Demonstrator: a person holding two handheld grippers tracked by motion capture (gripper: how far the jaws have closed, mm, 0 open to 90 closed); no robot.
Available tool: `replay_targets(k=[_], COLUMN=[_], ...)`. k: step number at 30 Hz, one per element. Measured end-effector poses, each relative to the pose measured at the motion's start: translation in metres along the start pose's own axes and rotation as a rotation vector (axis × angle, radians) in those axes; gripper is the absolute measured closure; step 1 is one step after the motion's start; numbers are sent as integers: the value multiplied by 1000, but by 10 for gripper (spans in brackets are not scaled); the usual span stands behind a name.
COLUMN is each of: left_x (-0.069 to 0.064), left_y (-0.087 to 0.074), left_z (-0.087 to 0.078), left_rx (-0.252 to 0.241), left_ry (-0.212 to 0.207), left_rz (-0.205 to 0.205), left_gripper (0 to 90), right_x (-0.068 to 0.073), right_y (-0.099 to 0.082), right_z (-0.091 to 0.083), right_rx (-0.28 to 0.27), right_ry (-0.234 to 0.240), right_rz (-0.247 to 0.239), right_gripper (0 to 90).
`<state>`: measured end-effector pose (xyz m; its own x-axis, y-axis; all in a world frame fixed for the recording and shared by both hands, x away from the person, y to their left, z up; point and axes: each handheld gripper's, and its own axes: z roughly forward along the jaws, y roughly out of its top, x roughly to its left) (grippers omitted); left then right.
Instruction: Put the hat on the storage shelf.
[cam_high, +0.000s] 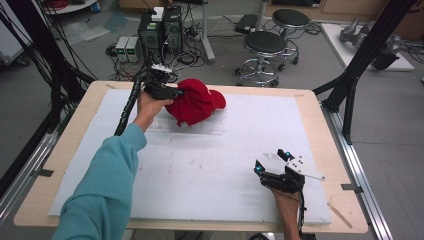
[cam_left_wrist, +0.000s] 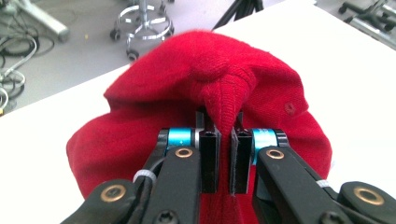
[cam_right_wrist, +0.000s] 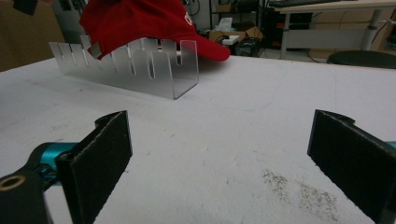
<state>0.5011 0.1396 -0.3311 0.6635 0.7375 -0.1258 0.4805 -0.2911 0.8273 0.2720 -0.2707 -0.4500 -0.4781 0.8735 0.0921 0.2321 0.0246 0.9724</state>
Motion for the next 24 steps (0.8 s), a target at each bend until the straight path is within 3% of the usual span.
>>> replay_targets(k=[6, 14, 24], left_x=[-2, -4, -12], left_y=[9, 19, 42], left_z=[-12, -29, -63], left_rx=[-89, -139, -215], left_ry=[5, 6, 7], left_rz=[25, 32, 89], left_gripper=[857, 857, 858], right_x=[0, 0, 1], right_y=[0, 0, 0], right_z=[0, 0, 0], right_rx=[0, 0, -1], right_ry=[-2, -2, -6], right_rz=[-5, -6, -12], right_gripper=[53, 53, 53])
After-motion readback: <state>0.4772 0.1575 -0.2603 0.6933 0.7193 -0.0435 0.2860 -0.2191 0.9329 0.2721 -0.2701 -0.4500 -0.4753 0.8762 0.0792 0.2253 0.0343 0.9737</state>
